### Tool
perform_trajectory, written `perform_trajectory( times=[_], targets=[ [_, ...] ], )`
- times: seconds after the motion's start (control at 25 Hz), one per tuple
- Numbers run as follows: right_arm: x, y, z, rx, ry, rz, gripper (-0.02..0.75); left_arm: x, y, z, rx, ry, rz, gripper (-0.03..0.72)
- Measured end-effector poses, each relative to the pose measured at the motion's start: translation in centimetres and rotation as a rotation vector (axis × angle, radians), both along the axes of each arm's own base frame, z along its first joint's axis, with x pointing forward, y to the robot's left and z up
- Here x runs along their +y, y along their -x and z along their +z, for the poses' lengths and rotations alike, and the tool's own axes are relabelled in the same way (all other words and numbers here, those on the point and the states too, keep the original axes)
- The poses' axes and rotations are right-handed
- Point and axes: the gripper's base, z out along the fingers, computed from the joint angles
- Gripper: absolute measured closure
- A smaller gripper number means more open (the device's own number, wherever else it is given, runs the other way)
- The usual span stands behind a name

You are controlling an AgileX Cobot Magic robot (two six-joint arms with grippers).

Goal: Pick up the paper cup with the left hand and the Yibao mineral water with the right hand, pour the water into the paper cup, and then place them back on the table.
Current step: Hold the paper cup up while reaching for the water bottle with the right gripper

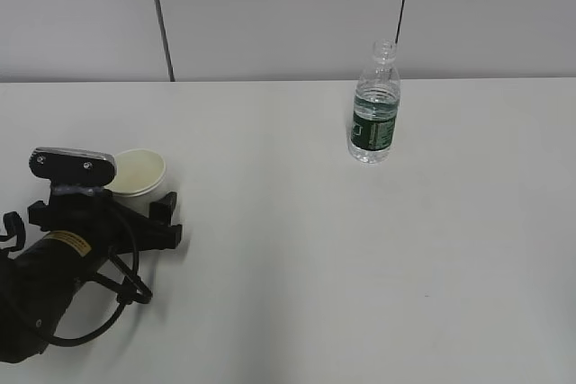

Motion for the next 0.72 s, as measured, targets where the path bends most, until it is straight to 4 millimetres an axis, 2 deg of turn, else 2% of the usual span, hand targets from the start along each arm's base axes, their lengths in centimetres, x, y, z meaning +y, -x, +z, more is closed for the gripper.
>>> perform_trajectory(
  times=[0.12,0.36,0.72],
  targets=[
    [0.00,0.00,0.00,0.000,0.000,0.000,0.152,0.00,0.00,0.00,0.000,0.000,0.000,0.107],
    [0.00,0.00,0.00,0.000,0.000,0.000,0.152,-0.04,-0.04,0.02,-0.002,0.001,-0.002,0.235],
    [0.00,0.00,0.00,0.000,0.000,0.000,0.152,-0.63,0.02,0.49,-0.016,0.001,-0.071,0.252]
  ],
)
